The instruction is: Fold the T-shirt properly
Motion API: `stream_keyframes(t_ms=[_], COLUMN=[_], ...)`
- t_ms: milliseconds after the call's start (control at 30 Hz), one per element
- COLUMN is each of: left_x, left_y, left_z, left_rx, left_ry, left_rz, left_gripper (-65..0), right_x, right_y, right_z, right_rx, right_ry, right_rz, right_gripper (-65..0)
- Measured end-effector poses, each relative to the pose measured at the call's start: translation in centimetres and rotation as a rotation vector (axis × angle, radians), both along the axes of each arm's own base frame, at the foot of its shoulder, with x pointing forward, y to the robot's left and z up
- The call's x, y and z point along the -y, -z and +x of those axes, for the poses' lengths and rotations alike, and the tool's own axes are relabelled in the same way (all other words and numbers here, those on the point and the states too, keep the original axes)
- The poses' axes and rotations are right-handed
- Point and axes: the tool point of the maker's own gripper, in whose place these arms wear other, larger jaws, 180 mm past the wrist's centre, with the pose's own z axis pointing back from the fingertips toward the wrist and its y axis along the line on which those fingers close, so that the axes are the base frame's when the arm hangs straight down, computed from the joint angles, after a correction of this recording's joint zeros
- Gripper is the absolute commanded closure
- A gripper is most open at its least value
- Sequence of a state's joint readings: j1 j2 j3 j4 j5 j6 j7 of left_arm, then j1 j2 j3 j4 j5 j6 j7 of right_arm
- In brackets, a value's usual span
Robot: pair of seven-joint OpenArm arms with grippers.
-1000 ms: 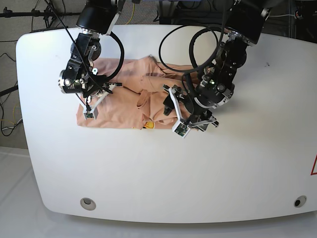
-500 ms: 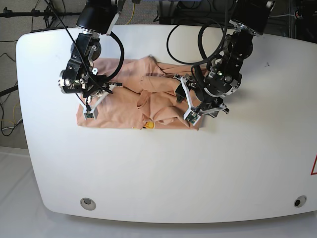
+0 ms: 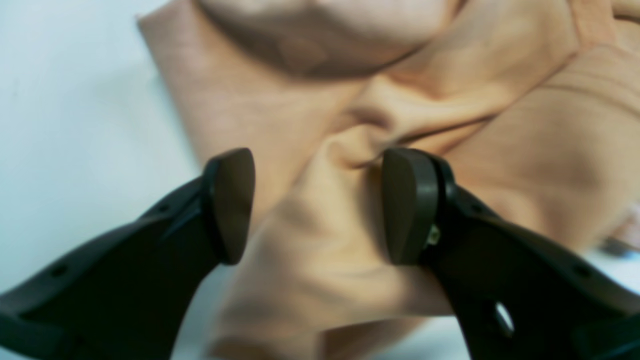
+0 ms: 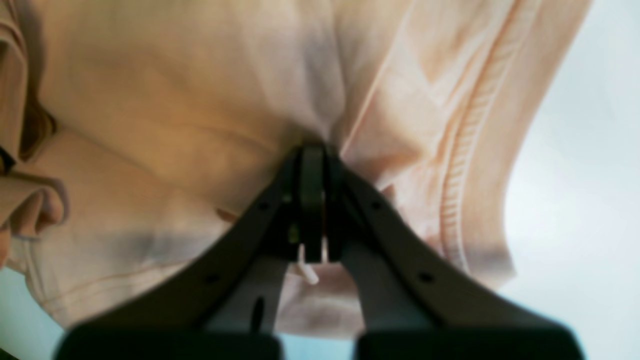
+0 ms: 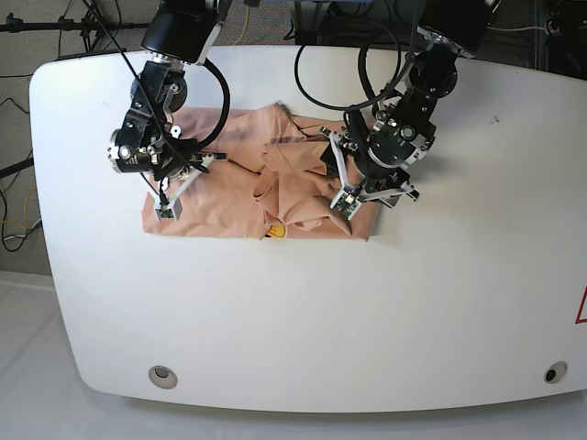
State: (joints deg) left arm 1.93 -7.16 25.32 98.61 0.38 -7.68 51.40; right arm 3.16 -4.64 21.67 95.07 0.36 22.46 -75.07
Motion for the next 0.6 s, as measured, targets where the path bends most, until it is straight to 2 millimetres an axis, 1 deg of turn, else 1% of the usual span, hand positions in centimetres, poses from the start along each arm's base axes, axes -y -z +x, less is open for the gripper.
stream_keyframes(t_ms=[200,300,467,600], left_x=[2.7,3.7,4.2,4.9], left_y=[0.2,0.2,1.2,2.0], left_z=[-1.3,-1.8,-2.9,-3.2], left_rx=[-0.016,-0.024,-0.079,-0.112], left_ry=[0.068,0.09,0.104,0.104], left_rz=[-0.024,-0.032,-0.009,-0.017], left_gripper=[-36.3,-36.3,-36.3,-36.2], right_x=[-0.1,-0.1,-0.1,-0.1], right_y=[0.0,0.0,0.0,0.0], right_z=[0.0,0.0,0.0,0.0], right_rx=[0.0,0.0,0.0,-0.001], right_ry=[0.0,0.0,0.0,0.0], right_rz=[0.002,0.002,0.001,0.002], right_gripper=[0.0,0.0,0.0,0.0])
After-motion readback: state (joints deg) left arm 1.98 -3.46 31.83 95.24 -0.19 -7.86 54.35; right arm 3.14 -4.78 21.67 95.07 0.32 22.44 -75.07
